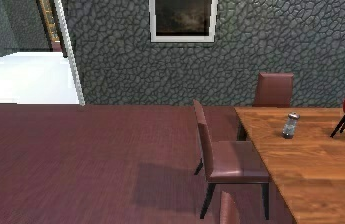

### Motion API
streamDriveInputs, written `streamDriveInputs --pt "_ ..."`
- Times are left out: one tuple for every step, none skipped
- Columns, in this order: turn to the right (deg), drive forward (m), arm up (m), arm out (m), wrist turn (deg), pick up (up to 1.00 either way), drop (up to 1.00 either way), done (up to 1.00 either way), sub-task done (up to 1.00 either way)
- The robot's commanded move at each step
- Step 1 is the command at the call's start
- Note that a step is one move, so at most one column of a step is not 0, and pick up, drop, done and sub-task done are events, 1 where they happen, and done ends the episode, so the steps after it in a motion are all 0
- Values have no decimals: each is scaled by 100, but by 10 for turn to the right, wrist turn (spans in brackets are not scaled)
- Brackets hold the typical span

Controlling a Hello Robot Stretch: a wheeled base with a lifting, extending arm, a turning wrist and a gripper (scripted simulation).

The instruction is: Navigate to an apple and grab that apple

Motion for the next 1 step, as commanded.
streamDriveInputs --pt "0 0 30 0 0 0 0 0 0"
